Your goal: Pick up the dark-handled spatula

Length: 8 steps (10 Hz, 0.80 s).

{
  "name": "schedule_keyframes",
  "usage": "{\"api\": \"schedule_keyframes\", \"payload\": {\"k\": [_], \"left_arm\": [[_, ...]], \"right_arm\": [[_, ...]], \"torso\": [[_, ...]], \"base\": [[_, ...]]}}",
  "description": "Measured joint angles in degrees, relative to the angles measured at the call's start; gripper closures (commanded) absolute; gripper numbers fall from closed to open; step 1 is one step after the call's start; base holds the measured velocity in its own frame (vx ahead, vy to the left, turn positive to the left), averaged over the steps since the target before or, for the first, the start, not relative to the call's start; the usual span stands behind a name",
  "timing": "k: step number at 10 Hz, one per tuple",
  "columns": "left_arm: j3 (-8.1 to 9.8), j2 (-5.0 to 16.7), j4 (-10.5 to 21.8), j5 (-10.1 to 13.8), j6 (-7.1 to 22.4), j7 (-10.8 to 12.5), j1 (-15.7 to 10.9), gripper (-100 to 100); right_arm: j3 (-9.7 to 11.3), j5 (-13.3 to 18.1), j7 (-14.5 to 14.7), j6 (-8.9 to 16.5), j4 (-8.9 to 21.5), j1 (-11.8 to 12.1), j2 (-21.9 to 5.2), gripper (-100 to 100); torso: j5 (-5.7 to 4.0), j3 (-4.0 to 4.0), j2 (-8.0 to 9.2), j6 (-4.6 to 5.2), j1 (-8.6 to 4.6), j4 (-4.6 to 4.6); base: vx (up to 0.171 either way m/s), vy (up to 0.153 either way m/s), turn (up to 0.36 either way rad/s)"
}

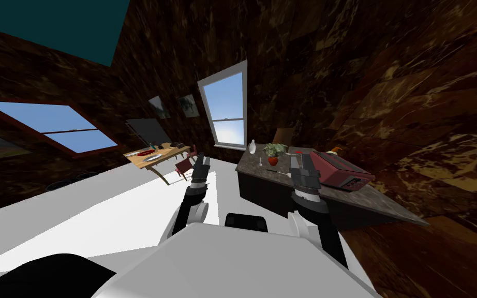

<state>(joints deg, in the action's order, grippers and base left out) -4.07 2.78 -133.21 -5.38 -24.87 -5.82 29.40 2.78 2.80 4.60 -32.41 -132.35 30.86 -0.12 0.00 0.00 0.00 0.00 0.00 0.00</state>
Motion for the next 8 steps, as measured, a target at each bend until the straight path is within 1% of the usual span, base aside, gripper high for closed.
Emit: {"api": "schedule_keyframes", "payload": {"k": [2,4,5,7,8], "left_arm": [[0.0,0.0,0.0,0.0,0.0,0.0,0.0,0],[-0.01,0.0,0.0,0.0,0.0,0.0,0.0,0],[-0.01,0.0,0.0,0.0,0.0,0.0,0.0,0],[-0.01,0.0,0.0,0.0,0.0,0.0,0.0,0],[-0.01,0.0,0.0,0.0,0.0,0.0,0.0,0]], "right_arm": [[-0.8,0.3,-0.2,0.5,0.6,0.8,-2.4,-100],[-1.6,1.5,-0.1,1.4,1.6,2.3,-4.9,-100],[-2.4,2.1,-0.1,1.6,3.0,3.1,-6.4,-100],[-4.3,3.7,-0.1,2.2,5.4,5.5,-9.4,-100],[-4.9,4.9,0.2,3.8,5.5,6.7,-10.8,-100]], "torso": [[0.01,0.07,0.13,-0.01,0.06,0.03],[0.03,0.14,0.24,-0.01,0.12,0.05],[0.02,0.17,0.3,-0.02,0.08,0.06],[0.03,0.19,0.33,-0.02,0.11,0.08],[0.04,0.18,0.3,-0.02,0.15,0.07]], "base": [[-0.048,0.031,0.11],[-0.073,0.032,0.174],[-0.085,0.032,0.208],[-0.074,0.048,0.273],[-0.042,0.033,0.066]]}}
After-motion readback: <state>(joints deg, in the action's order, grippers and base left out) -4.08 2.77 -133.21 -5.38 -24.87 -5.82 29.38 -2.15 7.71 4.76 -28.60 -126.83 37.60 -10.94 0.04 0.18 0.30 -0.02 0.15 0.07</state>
